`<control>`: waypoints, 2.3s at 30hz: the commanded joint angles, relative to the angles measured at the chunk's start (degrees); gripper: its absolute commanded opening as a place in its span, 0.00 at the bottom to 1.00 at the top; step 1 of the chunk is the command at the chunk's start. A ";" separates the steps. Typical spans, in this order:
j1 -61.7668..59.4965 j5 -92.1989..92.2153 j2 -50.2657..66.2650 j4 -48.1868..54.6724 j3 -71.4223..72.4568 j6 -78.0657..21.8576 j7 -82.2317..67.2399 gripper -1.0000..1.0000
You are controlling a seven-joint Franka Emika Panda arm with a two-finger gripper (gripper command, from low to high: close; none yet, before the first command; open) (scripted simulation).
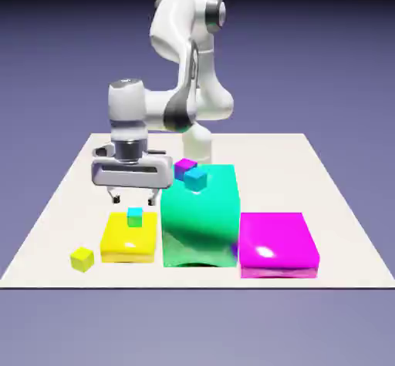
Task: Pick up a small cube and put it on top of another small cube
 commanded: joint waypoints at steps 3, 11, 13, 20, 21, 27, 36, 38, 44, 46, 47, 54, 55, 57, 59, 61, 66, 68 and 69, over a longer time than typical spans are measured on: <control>-0.40 1.68 6.23 5.50 -2.70 -5.57 -1.34 0.50; -1.74 6.15 22.85 20.15 -9.91 -20.43 -4.90 0.50; -2.08 7.26 27.00 23.81 -11.71 -24.15 -5.79 0.50; -3.26 11.17 41.53 36.64 -18.02 -37.15 -8.91 0.50; -3.43 11.73 43.60 38.46 -18.91 -39.00 -9.36 0.50; -3.10 14.10 46.90 33.16 -17.18 -31.18 -10.72 0.50; -0.90 6.84 35.96 33.20 -16.08 -39.54 -12.24 0.00; 0.45 4.22 31.80 30.32 -14.54 -39.73 -13.74 0.00; 4.48 -3.62 19.34 21.68 -9.90 -40.29 -18.24 0.00; 5.83 -6.24 15.19 18.81 -8.35 -40.48 -19.74 0.00; 6.50 -7.55 13.12 17.37 -7.58 -40.57 -20.49 0.00; 11.21 -16.70 -1.42 7.29 -2.17 -41.22 -25.73 0.00; 11.88 -18.01 -3.50 5.85 -1.40 -41.31 -26.48 0.00; 13.23 -20.62 -7.65 2.97 0.14 -41.50 -27.98 0.00; 14.58 -23.24 -11.80 0.09 1.69 -41.69 -29.48 0.00; 15.92 -25.86 -15.96 -2.78 3.23 -41.87 -30.98 0.00; 19.28 -32.39 -26.34 -9.98 7.10 -42.34 -34.73 0.00; 20.63 -35.01 -30.49 -12.86 8.64 -42.53 -36.23 0.00; 21.30 -36.32 -32.57 -14.30 9.42 -42.62 -36.98 0.00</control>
